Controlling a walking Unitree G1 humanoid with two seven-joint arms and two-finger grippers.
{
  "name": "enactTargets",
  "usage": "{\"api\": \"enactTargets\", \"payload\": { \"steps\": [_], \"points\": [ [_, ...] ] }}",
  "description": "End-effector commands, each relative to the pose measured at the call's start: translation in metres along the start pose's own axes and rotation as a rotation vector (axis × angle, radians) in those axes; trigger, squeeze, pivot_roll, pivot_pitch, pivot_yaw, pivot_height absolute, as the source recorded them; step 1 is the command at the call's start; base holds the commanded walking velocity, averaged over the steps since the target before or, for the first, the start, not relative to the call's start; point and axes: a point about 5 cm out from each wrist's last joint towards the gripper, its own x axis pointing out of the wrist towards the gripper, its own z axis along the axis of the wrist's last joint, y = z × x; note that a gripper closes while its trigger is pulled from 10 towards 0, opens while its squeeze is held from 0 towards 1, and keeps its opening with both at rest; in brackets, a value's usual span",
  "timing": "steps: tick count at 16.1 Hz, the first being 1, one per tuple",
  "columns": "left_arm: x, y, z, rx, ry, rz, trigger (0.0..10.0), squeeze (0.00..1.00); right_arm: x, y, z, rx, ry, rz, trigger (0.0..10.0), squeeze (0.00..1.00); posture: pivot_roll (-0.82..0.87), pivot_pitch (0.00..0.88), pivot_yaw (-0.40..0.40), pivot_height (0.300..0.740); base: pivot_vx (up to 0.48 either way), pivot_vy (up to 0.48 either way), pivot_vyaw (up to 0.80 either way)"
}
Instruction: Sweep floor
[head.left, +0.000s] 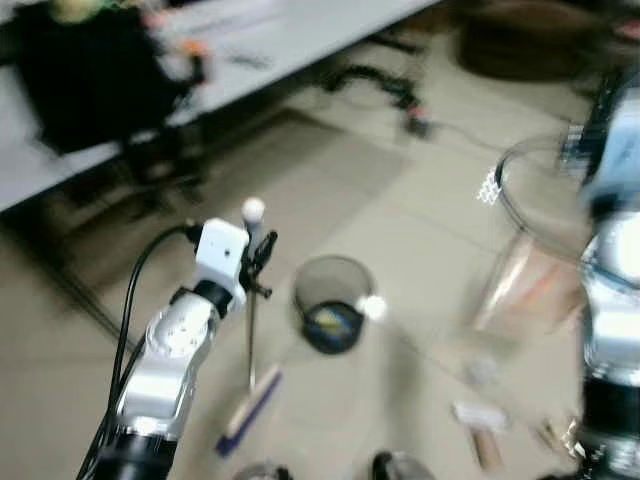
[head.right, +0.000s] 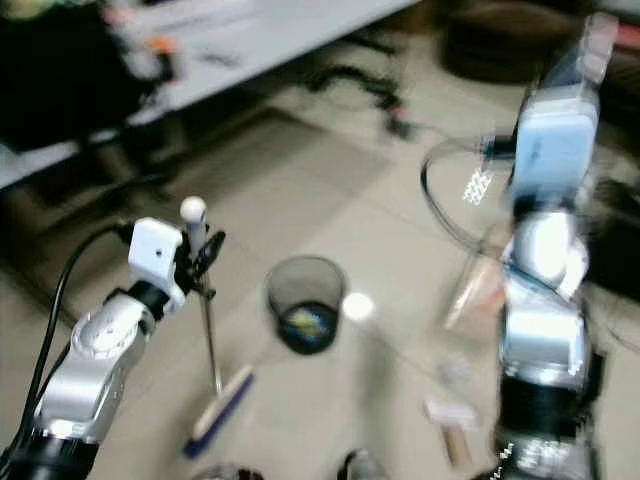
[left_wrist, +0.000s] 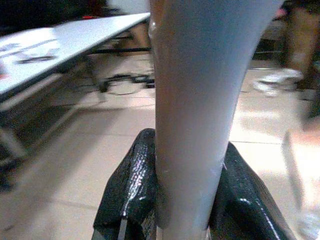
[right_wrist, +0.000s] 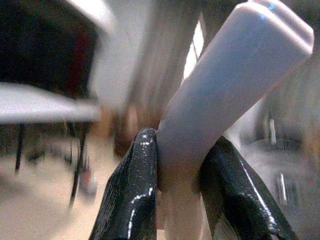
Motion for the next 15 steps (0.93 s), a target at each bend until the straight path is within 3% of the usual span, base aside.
{"api": "enactTargets", "payload": {
  "steps": [1, 4, 8, 12, 15],
  "points": [
    [-0.003, 0.001, 0.002, 0.006, -0.003, -0.006, 10.0, 0.0, -0.002, 0.004, 0.0, 0.092, 0.019, 0.001, 10.0, 0.0, -0.02, 0.071, 0.065, 0.74, 0.0, 0.0, -0.8],
    [-0.006, 0.002, 0.002, -0.01, -0.01, 0.035, 10.0, 0.0, -0.014, 0.023, -0.009, 0.065, 0.025, 0.084, 10.0, 0.0, -0.02, 0.073, 0.057, 0.74, 0.0, 0.0, -0.8],
    [-0.007, 0.003, 0.003, -0.043, -0.011, 0.09, 10.0, 0.0, -0.031, 0.043, -0.014, 0.128, 0.058, 0.135, 10.0, 0.0, 0.0, 0.081, 0.053, 0.74, 0.0, 0.0, -0.8],
    [-0.003, 0.006, 0.008, -0.038, -0.017, 0.099, 10.0, 0.0, -0.04, 0.046, -0.017, 0.146, 0.082, 0.137, 10.0, 0.0, -0.01, 0.082, 0.057, 0.74, 0.0, 0.0, -0.8],
    [0.002, 0.011, 0.015, -0.008, -0.059, 0.195, 10.0, 0.0, -0.046, 0.049, -0.023, 0.171, 0.114, 0.149, 10.0, 0.0, -0.02, 0.078, 0.067, 0.74, 0.0, 0.0, -0.8]
  ]
}}
